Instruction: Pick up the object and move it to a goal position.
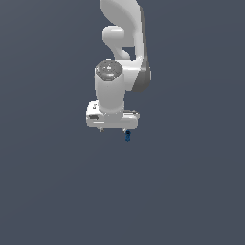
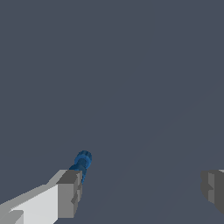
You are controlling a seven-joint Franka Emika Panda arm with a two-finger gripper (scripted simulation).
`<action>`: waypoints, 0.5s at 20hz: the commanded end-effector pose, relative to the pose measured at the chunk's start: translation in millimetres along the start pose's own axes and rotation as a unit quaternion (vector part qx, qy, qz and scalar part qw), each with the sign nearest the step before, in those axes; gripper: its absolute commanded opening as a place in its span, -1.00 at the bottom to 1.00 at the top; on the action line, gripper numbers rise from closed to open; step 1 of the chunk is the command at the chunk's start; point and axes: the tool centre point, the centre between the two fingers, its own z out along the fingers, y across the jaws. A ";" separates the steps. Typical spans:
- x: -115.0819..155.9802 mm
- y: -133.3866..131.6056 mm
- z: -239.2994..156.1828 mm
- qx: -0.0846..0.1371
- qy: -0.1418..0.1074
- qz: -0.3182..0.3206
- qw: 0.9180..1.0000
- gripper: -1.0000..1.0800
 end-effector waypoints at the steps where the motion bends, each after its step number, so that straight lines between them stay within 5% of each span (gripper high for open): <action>1: -1.1 -2.6 2.1 0.001 0.000 0.007 1.000 0.92; 10: -10.1 -20.8 17.7 0.005 0.004 0.064 0.998 0.92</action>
